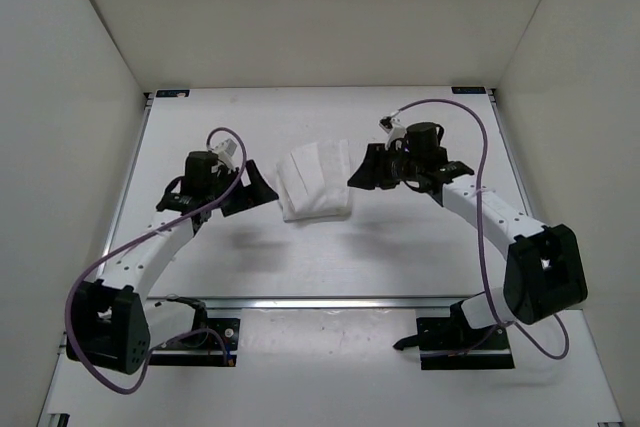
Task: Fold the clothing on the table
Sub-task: Fold the skirt
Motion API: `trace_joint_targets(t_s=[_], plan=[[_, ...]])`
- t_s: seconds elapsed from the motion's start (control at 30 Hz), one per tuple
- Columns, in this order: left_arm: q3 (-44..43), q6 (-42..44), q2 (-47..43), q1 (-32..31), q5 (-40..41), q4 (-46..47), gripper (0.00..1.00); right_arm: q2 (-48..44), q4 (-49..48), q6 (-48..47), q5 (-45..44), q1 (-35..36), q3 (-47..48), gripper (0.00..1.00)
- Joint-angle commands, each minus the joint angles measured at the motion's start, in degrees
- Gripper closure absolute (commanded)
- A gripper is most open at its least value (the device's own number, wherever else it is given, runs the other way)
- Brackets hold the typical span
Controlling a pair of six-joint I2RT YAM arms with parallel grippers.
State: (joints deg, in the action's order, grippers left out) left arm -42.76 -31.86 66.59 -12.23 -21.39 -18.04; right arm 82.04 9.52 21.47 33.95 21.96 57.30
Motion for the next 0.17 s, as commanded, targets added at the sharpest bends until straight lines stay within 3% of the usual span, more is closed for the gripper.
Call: trace_joint_targets(t_s=[0.0,0.13], plan=[[1.1,4.61,-1.98,-1.22,1.08,-8.32,0.02,-3.46,-1.69,-0.29,1.02,-0.59,-1.83,0.53],[3.74,4.87,-2.95,1.15,-0.58,-8.94,0.01,-3.73,-2.22,-0.38,1.2,-0.25,-3.24,0.51]])
